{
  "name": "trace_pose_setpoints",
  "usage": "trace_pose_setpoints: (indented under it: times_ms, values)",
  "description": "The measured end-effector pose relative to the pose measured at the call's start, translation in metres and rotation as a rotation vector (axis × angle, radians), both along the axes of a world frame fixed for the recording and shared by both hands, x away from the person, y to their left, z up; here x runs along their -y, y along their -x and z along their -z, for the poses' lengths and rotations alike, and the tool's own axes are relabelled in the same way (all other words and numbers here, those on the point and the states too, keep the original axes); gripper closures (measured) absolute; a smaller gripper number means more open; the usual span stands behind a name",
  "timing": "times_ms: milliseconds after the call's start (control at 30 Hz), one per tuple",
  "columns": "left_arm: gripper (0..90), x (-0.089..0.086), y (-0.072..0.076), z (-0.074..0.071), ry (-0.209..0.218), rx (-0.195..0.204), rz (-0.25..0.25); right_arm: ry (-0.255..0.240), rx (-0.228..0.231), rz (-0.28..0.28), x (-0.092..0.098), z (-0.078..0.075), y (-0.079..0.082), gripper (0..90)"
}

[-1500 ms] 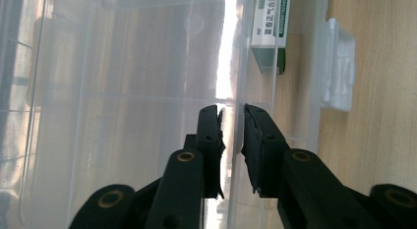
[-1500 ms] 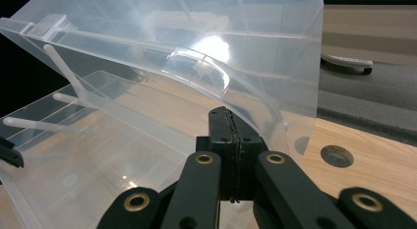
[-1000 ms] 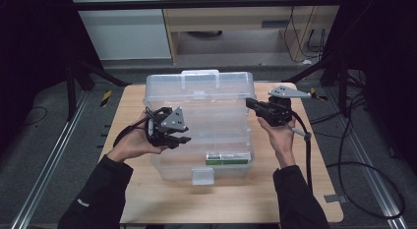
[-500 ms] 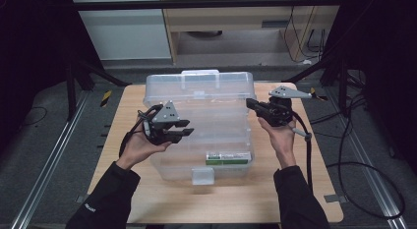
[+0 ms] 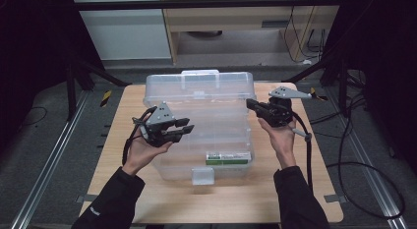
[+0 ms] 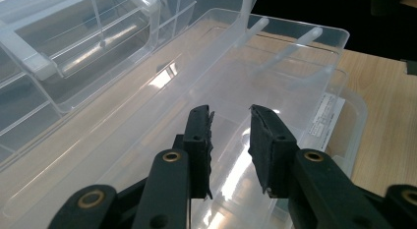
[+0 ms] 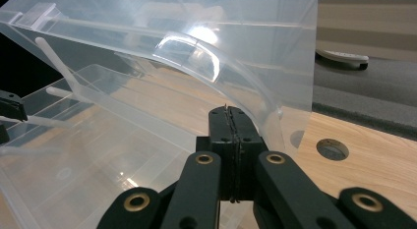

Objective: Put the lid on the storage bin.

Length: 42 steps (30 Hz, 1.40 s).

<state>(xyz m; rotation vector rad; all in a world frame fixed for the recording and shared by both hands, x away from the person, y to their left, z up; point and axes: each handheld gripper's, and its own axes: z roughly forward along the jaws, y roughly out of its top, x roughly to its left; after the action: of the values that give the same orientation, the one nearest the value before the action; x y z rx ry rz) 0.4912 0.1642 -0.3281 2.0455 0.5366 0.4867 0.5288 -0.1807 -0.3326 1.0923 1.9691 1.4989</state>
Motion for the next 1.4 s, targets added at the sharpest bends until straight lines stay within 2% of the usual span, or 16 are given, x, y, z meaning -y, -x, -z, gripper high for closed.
trace_pose_setpoints:
  times_ms: [167,433,600,833,1133,1300,1400]
  values:
    - [69.7,-0.004,0.001,0.002,0.016,0.002,-0.025,-0.003,0.004,-0.002,0.001,0.002,0.002,90.0]
    - [72.3,-0.014,0.003,0.002,0.068,0.005,-0.077,0.009,0.019,-0.015,0.000,-0.001,0.010,90.0]
    - [75.1,-0.019,0.005,0.004,0.084,0.009,-0.096,0.034,0.011,-0.021,-0.001,-0.001,0.014,90.0]
    - [80.1,-0.030,0.008,0.009,0.116,0.012,-0.152,0.035,0.002,-0.032,0.002,0.001,0.021,90.0]
    - [86.9,-0.043,0.012,0.013,0.108,0.030,-0.214,0.045,-0.003,-0.039,0.002,0.005,0.025,90.0]
    - [88.8,-0.052,0.012,0.016,0.125,0.025,-0.261,0.053,-0.004,-0.041,0.002,0.006,0.026,90.0]
    - [89.0,-0.057,0.014,0.016,0.134,0.036,-0.286,0.054,-0.005,-0.042,0.002,0.006,0.026,90.0]
